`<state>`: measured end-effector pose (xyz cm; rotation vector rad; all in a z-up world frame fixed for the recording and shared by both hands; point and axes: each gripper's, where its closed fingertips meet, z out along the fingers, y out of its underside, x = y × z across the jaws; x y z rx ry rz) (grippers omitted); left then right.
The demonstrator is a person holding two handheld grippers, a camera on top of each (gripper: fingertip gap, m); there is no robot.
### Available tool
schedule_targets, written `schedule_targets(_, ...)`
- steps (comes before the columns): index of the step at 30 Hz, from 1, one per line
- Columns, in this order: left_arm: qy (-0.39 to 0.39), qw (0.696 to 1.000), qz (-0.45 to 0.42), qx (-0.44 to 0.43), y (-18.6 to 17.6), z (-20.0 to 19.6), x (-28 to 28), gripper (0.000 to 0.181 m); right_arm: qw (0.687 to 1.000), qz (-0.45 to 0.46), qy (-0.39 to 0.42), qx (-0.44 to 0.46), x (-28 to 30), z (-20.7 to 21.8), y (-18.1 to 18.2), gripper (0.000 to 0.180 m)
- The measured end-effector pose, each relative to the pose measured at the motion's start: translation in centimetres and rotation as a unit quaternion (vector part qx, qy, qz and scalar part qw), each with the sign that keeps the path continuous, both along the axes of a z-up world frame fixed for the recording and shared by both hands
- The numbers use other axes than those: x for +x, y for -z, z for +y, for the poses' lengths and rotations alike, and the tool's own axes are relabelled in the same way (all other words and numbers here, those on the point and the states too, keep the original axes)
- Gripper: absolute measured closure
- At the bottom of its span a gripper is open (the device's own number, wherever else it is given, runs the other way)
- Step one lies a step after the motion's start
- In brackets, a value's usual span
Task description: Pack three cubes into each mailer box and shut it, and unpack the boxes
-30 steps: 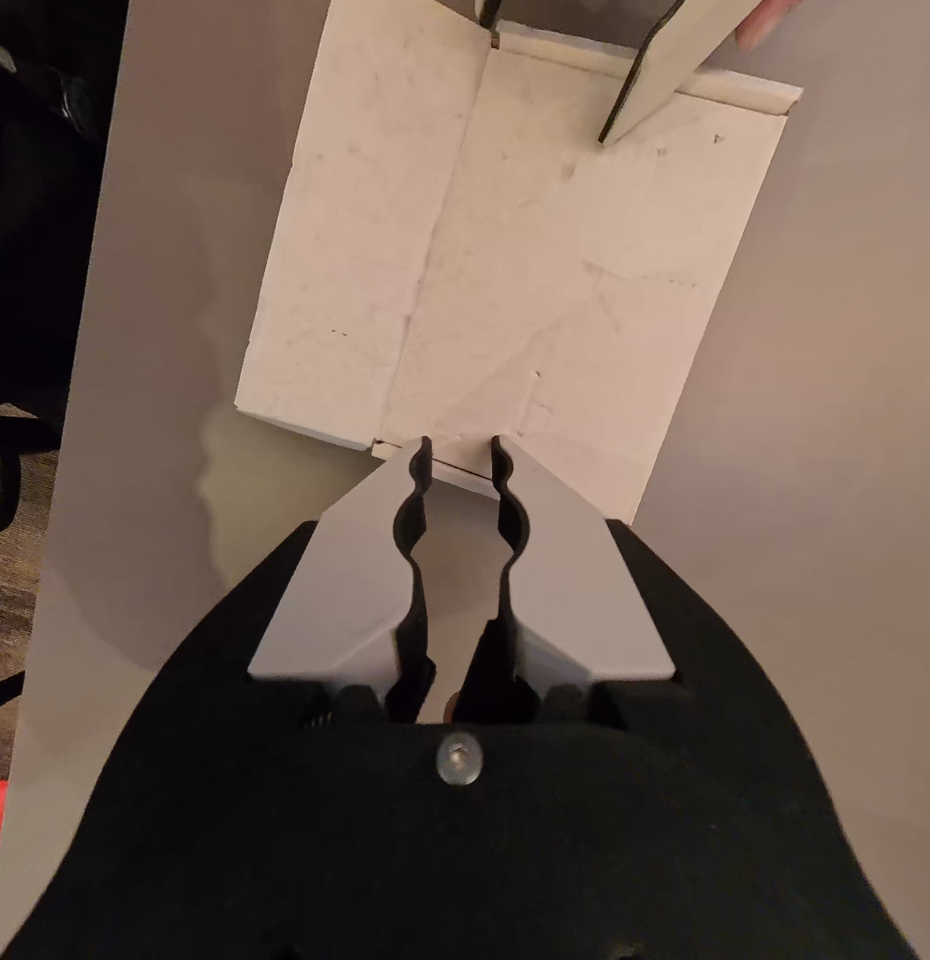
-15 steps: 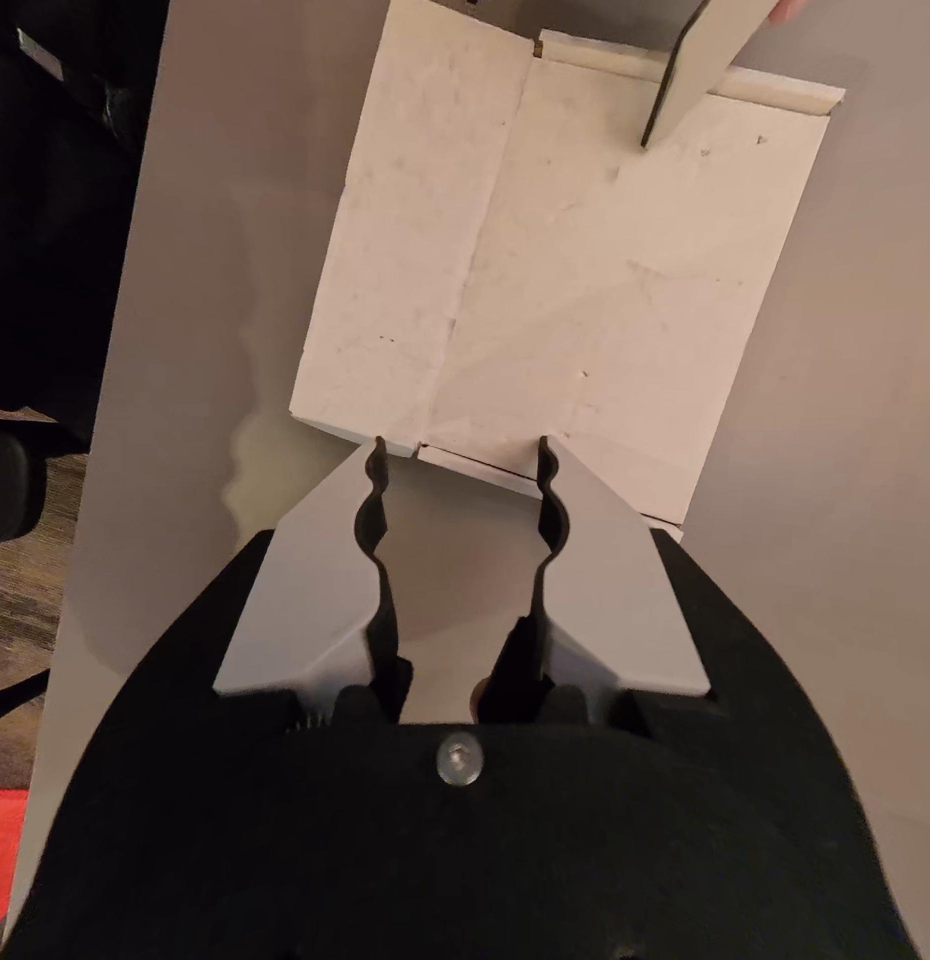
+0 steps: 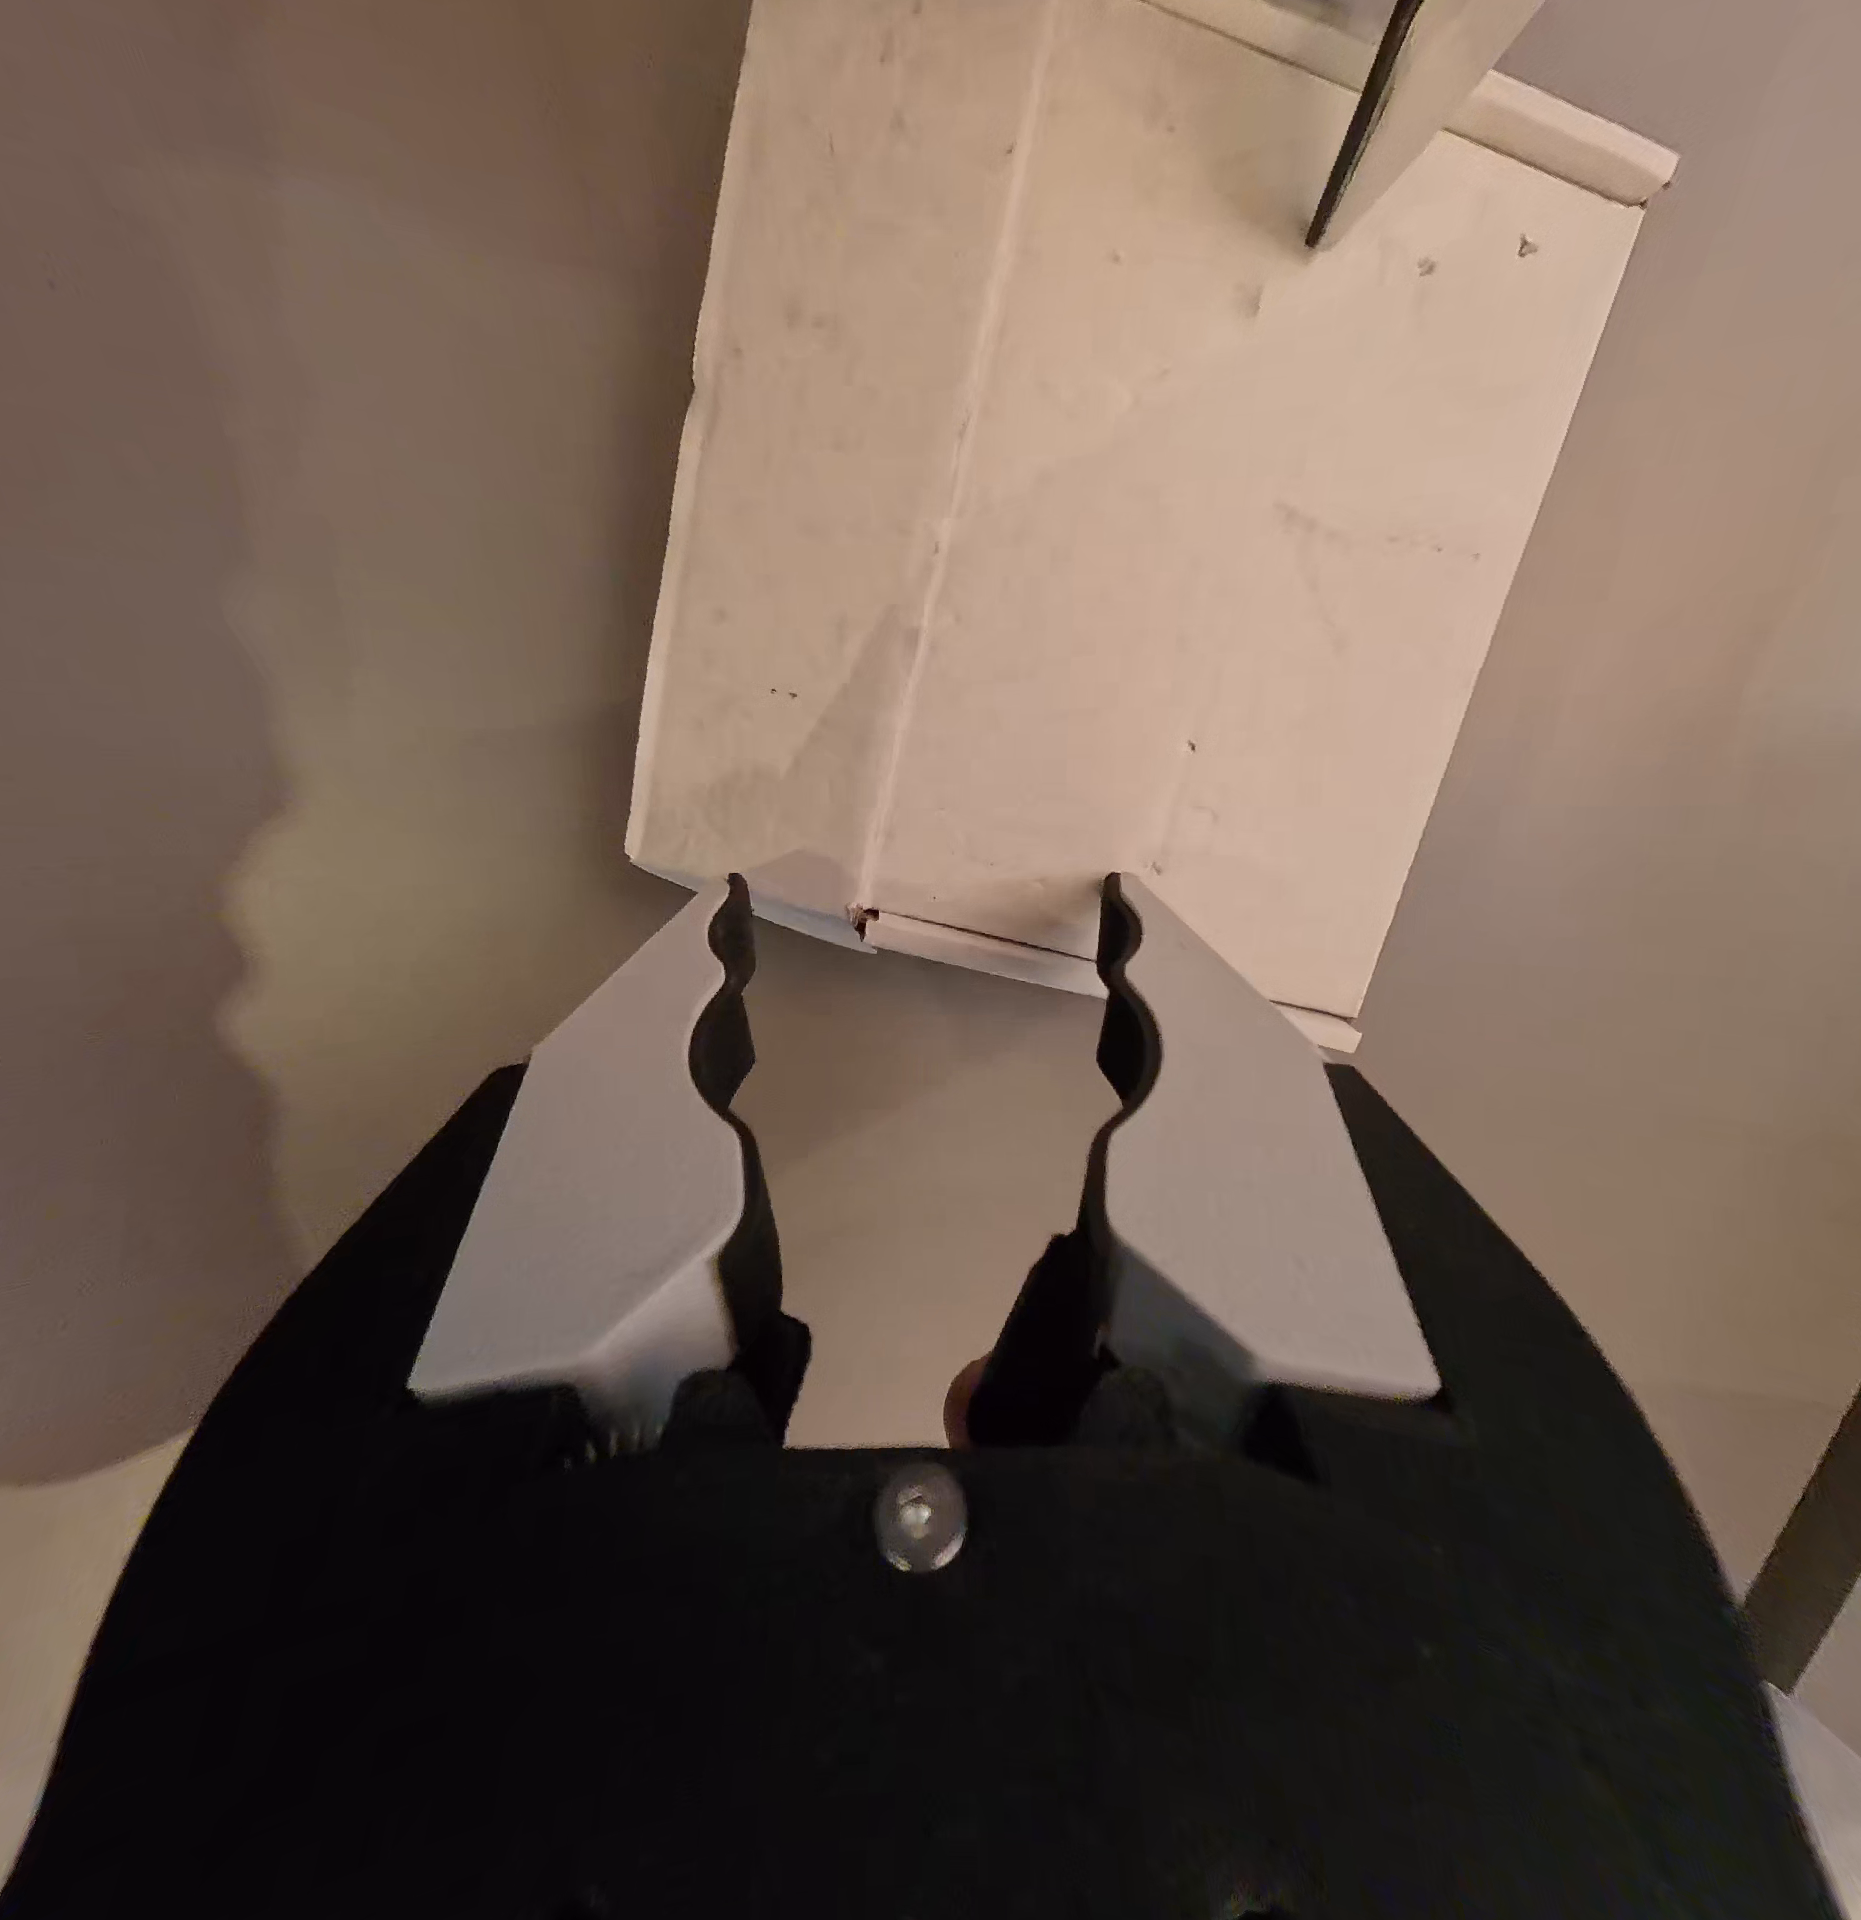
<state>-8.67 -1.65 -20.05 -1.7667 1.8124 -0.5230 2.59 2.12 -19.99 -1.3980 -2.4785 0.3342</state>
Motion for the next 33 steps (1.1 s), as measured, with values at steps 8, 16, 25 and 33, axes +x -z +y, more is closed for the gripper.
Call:
schedule_targets(8,-0.012,0.999,0.003,0.045,0.43,-0.19,0.13,0.096,1.000,0.002,-0.001,0.008,0.01,0.00,0.08,0.114)
schedule_targets(16,0.040,0.997,0.047,0.040,0.39,-0.04,-0.46,0.100,0.998,-0.018,-0.052,0.012,0.20,0.44,0.01,0.120)
schedule_targets(25,0.020,0.998,0.050,0.032,0.34,0.15,-0.30,0.104,0.999,0.012,-0.033,0.006,-0.05,0.55,0.06,0.125)
schedule_targets(33,0.017,0.999,0.032,0.025,0.33,0.14,-0.21,0.104,0.999,0.021,-0.029,0.003,-0.07,0.54,0.10,0.125)
